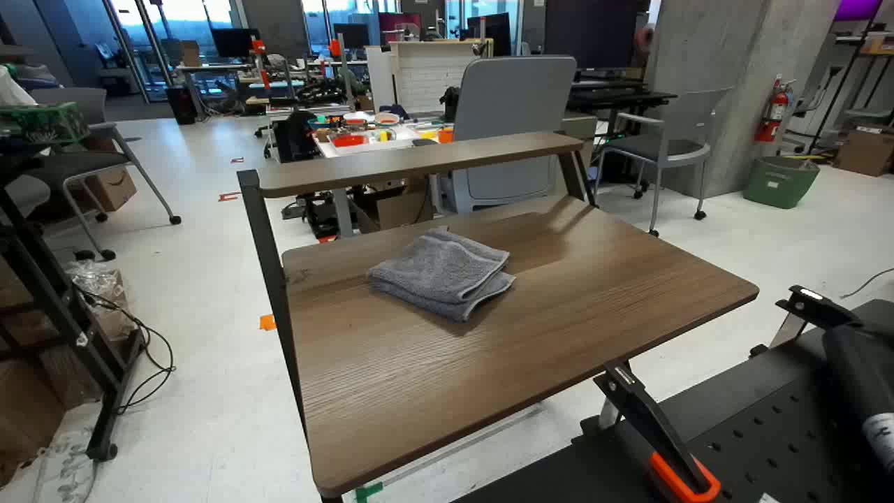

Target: Move the towel to the right

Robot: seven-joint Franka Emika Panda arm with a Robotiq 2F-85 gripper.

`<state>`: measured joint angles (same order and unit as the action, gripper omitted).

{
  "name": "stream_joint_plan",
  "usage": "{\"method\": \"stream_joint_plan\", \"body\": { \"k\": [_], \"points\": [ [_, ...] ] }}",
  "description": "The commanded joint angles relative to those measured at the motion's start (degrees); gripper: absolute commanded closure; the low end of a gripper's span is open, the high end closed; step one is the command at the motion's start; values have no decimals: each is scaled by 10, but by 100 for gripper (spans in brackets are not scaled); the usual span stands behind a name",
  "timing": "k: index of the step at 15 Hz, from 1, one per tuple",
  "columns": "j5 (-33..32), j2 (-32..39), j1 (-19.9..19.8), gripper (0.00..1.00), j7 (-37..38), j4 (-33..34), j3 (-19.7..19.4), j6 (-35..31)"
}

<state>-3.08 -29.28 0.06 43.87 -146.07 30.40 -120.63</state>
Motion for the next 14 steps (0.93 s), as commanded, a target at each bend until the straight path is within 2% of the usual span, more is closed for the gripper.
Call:
{"method": "stream_joint_plan", "body": {
  "k": [1,5,7,11,14],
  "points": [
    [-18,8,29,0,14,1,-27,2],
    [-22,14,26,0,21,2,-28,-2],
    [-41,29,12,0,59,1,-23,-40],
    [-79,109,-3,0,114,20,-39,-127],
    [-99,186,-8,0,133,48,-67,-190]
  ]
}}
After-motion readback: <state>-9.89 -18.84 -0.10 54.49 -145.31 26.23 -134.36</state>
